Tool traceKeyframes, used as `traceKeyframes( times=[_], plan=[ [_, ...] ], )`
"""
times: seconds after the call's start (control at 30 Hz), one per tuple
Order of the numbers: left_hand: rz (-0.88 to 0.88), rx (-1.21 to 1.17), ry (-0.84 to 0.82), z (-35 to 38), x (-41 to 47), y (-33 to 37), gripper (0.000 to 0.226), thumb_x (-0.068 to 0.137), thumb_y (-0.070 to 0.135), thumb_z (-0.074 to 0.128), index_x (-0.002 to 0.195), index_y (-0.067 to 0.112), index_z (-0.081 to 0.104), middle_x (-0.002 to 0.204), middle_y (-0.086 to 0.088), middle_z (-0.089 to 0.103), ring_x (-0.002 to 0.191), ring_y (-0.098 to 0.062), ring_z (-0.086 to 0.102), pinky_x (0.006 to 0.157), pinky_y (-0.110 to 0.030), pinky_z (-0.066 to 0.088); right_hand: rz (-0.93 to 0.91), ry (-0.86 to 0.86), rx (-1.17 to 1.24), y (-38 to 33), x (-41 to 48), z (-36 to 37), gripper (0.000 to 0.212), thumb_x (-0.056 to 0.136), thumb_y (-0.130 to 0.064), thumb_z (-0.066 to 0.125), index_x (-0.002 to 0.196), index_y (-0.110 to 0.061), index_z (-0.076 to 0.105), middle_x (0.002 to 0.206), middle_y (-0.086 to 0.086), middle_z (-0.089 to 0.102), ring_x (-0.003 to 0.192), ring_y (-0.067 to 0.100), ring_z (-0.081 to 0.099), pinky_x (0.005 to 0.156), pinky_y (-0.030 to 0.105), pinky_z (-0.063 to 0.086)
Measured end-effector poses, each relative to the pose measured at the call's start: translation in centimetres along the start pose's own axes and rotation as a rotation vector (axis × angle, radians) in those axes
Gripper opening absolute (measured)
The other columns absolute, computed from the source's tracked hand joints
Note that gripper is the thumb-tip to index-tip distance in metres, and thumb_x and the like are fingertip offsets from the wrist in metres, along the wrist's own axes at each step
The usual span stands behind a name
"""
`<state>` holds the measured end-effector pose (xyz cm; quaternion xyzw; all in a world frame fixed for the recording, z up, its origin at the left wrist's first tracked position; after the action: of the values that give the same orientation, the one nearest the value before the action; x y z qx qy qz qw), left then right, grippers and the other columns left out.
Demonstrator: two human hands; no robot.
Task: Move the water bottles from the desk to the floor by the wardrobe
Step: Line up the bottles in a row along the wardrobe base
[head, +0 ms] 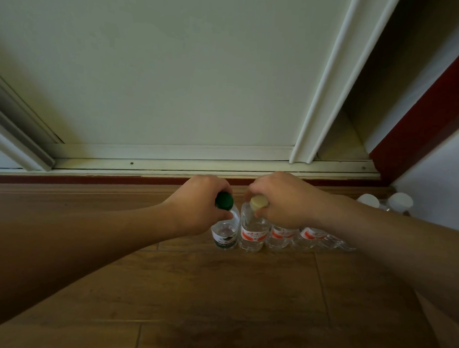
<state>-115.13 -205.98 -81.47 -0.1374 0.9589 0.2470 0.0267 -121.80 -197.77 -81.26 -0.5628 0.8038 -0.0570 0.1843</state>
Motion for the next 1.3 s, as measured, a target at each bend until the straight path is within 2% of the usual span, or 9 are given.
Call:
traceKeyframes(
  times=[0.17,0.3,0.4,0.53,0.63,0.73,0.9,1.07,1.3],
  plan=[
    [-0.009,-0.005,-0.001,-0.03,0.05,-0.21,0.032,0.08,0.032,0.078,0.108,0.024,0.065,0.094,0.012,0.061,0.085,-0.005,0.056,0.075,-0.02,0.049,-0.008,0.0,0.002,-0.26,0.0,0.0,0.03,0.087,-0.025,0.066,0.117,-0.029,0.063,0.103,-0.014,0.056,0.095,0.009,0.052,0.08,0.028,0.045],
    [-0.013,-0.015,0.0,-0.11,0.08,-0.2,0.03,0.08,0.032,0.079,0.106,0.024,0.065,0.094,0.012,0.061,0.085,-0.005,0.056,0.076,-0.021,0.05,-0.006,0.008,-0.003,-0.32,-0.01,-0.35,0.032,0.087,-0.022,0.065,0.118,-0.027,0.064,0.112,-0.01,0.063,0.101,0.011,0.056,0.086,0.034,0.05],
    [-0.01,-0.016,0.003,-0.18,0.13,-0.16,0.03,0.08,0.032,0.078,0.106,0.024,0.065,0.094,0.011,0.061,0.084,-0.005,0.056,0.074,-0.02,0.048,-0.005,0.008,-0.001,-0.39,0.07,-0.39,0.03,0.087,-0.022,0.065,0.117,-0.027,0.065,0.11,-0.01,0.064,0.099,0.01,0.055,0.085,0.033,0.05],
    [-0.013,-0.02,0.007,-0.18,0.26,-0.29,0.03,0.08,0.032,0.079,0.106,0.025,0.065,0.093,0.012,0.061,0.083,-0.005,0.055,0.071,-0.017,0.045,-0.019,0.012,-0.006,-0.57,0.17,-0.39,0.028,0.087,-0.023,0.066,0.115,-0.027,0.065,0.093,-0.017,0.053,0.09,0.007,0.05,0.079,0.028,0.046],
    [-0.015,-0.031,0.004,-0.14,0.26,-0.3,0.031,0.08,0.032,0.079,0.107,0.024,0.065,0.094,0.011,0.061,0.085,-0.005,0.056,0.076,-0.021,0.05,-0.024,0.012,-0.014,-0.56,0.22,-0.38,0.026,0.087,-0.022,0.066,0.112,-0.026,0.065,0.081,-0.021,0.045,0.087,0.008,0.051,0.074,0.026,0.042],
    [-0.016,-0.026,0.005,-0.11,0.27,-0.32,0.032,0.08,0.033,0.079,0.108,0.024,0.065,0.096,0.011,0.062,0.086,-0.005,0.057,0.078,-0.022,0.052,-0.024,0.002,-0.011,-0.64,0.19,-0.25,0.027,0.086,-0.024,0.066,0.113,-0.027,0.065,0.088,-0.019,0.049,0.089,0.009,0.052,0.075,0.027,0.044],
    [-0.019,-0.022,0.0,-0.05,0.33,-0.38,0.031,0.08,0.034,0.079,0.107,0.025,0.065,0.092,0.013,0.061,0.082,-0.003,0.056,0.072,-0.018,0.047,-0.021,0.001,-0.008,-0.65,0.09,-0.09,0.031,0.087,-0.025,0.067,0.117,-0.028,0.064,0.098,-0.016,0.051,0.093,0.008,0.051,0.077,0.025,0.041],
    [-0.015,-0.015,-0.012,0.0,0.3,-0.22,0.031,0.081,0.034,0.078,0.107,0.025,0.065,0.091,0.014,0.06,0.081,-0.003,0.055,0.07,-0.017,0.045,-0.019,0.013,-0.006,-0.39,0.01,-0.07,0.031,0.085,-0.022,0.065,0.115,-0.029,0.064,0.096,-0.015,0.051,0.097,0.012,0.056,0.078,0.027,0.045],
    [-0.003,-0.019,-0.015,-0.07,0.37,-0.03,0.032,0.082,0.032,0.077,0.111,0.023,0.065,0.096,0.01,0.062,0.083,-0.004,0.056,0.069,-0.014,0.043,-0.007,0.02,-0.013,-0.1,0.08,-0.07,0.038,0.085,-0.02,0.064,0.122,-0.029,0.061,0.115,-0.009,0.061,0.104,0.012,0.057,0.088,0.033,0.05]
  ],
)
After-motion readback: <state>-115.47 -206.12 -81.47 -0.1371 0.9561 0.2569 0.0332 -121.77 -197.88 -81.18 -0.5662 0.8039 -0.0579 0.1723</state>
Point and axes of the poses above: each hand's wrist, its own x-axis towards the middle knuckle, its own z-axis out of the palm, y = z × x, the point moved 10 cm from there along x, towards the middle knuckle
